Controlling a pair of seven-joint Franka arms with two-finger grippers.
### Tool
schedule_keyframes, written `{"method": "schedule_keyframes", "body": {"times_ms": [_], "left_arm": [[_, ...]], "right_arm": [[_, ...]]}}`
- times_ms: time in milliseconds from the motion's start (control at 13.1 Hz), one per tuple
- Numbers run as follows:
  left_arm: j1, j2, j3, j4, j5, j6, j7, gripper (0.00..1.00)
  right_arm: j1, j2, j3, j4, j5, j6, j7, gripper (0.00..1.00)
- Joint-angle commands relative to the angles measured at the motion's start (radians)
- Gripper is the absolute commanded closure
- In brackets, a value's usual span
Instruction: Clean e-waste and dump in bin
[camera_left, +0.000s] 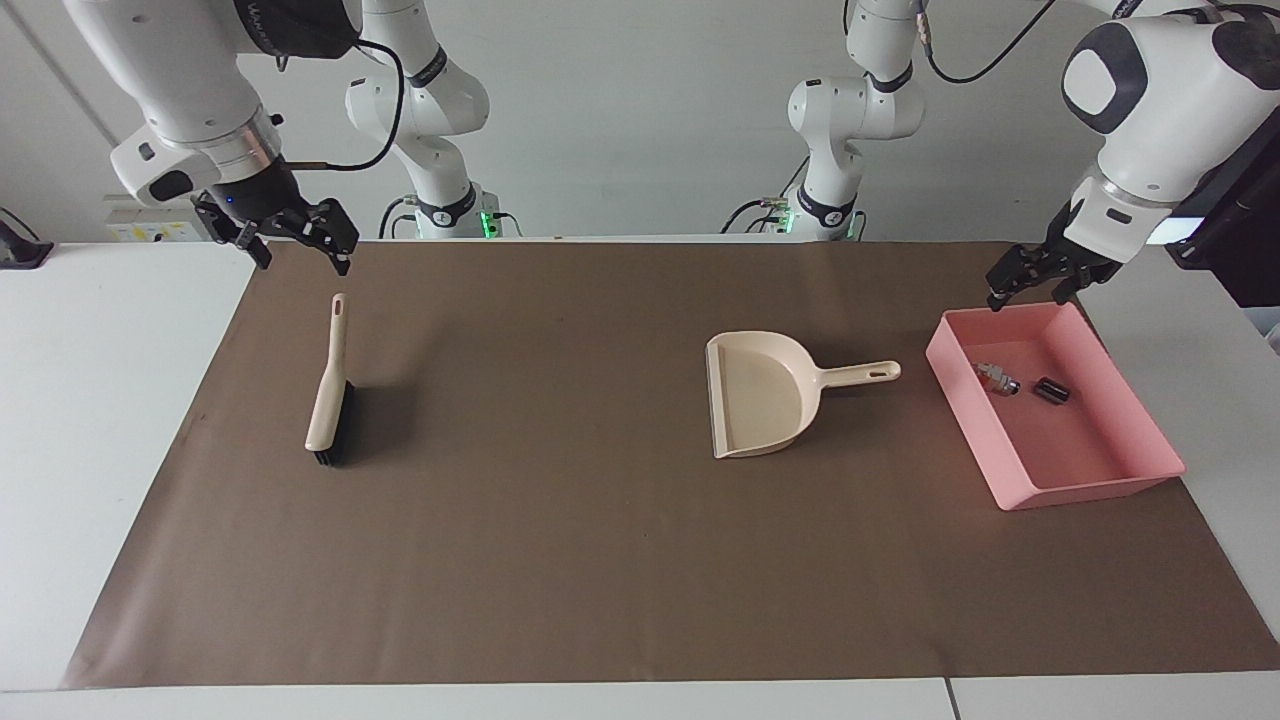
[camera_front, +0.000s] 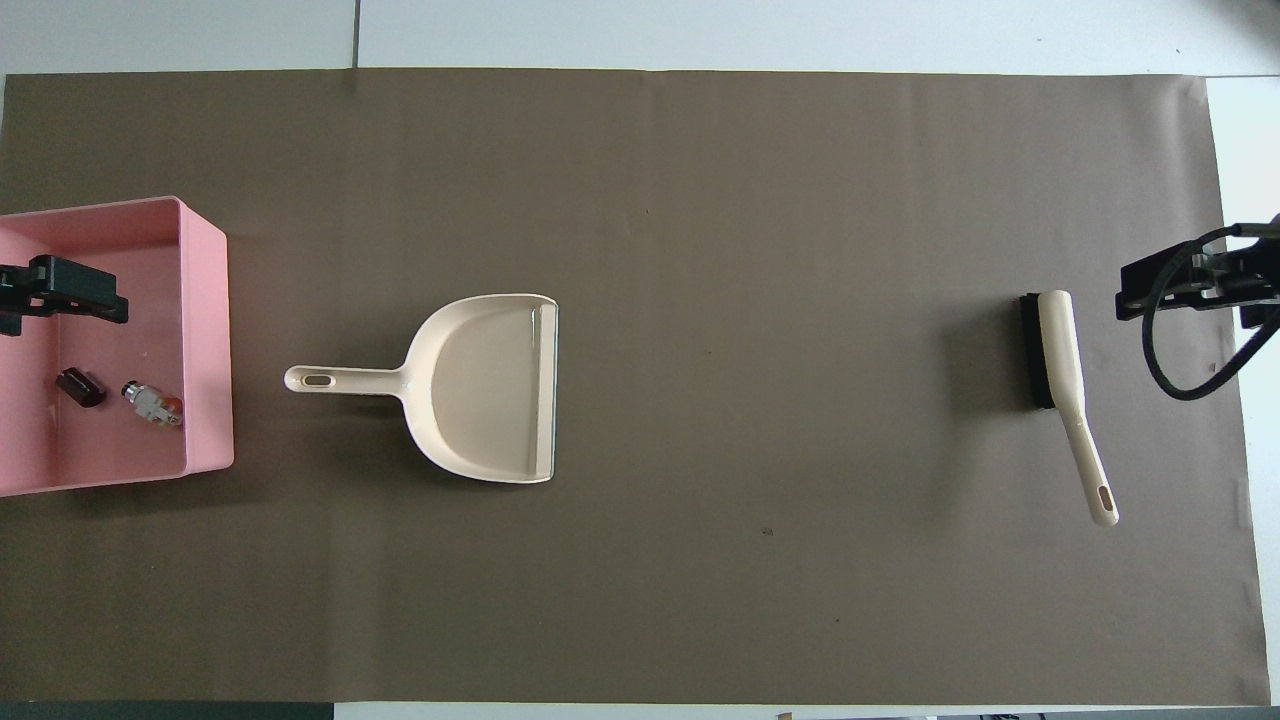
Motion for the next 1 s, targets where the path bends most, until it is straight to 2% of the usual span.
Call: {"method": "schedule_keyframes", "body": {"times_ms": [0, 383, 536, 766, 919], "left_arm": [[0.003, 0.006, 0.001, 0.031, -0.008, -0.031, -0.015, 0.02], [-0.007, 0.006, 0.002, 0.043, -0.007, -0.034, -0.016, 0.02], [0.038, -0.003, -0.024, 0.042, -0.011, -0.042, -0.009, 0.02], [0.131, -0.012, -0.139, 0.04, -0.01, -0.058, -0.015, 0.02], [0.138, -0.023, -0.143, 0.034, -0.01, -0.058, -0.007, 0.02]], "right_arm": [[-0.011, 0.003, 0.004, 0.0, -0.011, 0.007, -0.048, 0.0], [-0.009, 0.005, 0.004, 0.01, -0.033, -0.022, -0.077, 0.0], [-0.009, 0.005, 0.004, 0.007, -0.03, -0.02, -0.076, 0.0], [-0.011, 0.0, 0.004, -0.002, -0.02, -0.015, -0.073, 0.0], [-0.012, -0.001, 0.004, -0.002, -0.019, -0.015, -0.071, 0.0]]}}
